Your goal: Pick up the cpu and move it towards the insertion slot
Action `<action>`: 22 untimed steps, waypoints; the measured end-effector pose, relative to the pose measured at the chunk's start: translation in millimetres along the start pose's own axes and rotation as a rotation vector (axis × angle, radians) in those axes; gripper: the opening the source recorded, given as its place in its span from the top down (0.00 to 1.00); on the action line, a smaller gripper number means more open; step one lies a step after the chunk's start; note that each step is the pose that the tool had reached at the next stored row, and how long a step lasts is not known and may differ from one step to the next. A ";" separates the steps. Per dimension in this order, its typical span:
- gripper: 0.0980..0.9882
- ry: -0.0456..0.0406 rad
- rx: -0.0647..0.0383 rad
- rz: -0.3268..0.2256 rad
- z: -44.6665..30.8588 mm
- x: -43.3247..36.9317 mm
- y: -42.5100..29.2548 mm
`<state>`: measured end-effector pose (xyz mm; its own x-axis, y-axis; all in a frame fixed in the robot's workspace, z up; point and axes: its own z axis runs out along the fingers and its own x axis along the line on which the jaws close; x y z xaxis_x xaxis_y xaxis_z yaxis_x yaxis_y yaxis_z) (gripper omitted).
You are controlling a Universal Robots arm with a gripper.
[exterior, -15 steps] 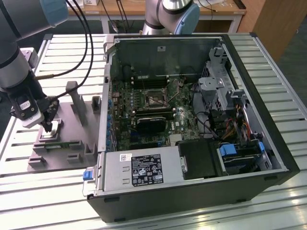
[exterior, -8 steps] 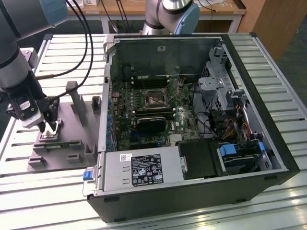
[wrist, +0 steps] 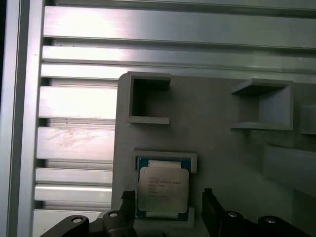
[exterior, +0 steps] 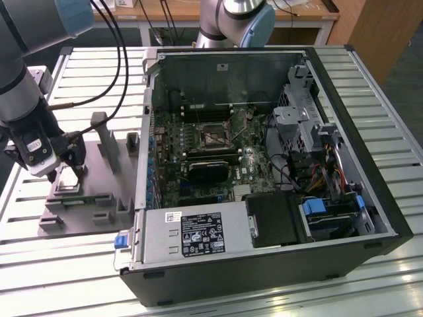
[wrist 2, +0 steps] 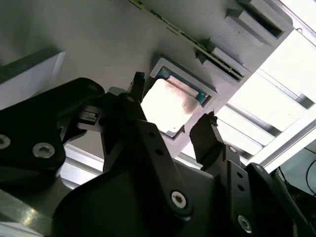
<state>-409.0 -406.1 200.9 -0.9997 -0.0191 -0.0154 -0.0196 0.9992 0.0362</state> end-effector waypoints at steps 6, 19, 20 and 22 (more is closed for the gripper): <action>0.38 -0.0016 -0.001 0.042 2.5 0.0 0.0; 0.38 -0.0042 -0.003 0.064 12.7 2.3 1.8; 0.38 -0.0042 -0.003 0.064 13.6 2.4 1.8; 0.38 -0.0041 -0.008 0.064 14.7 2.5 1.6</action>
<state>-411.3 -403.9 186.2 -0.9988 0.0452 -0.0170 0.0444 0.9980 0.0448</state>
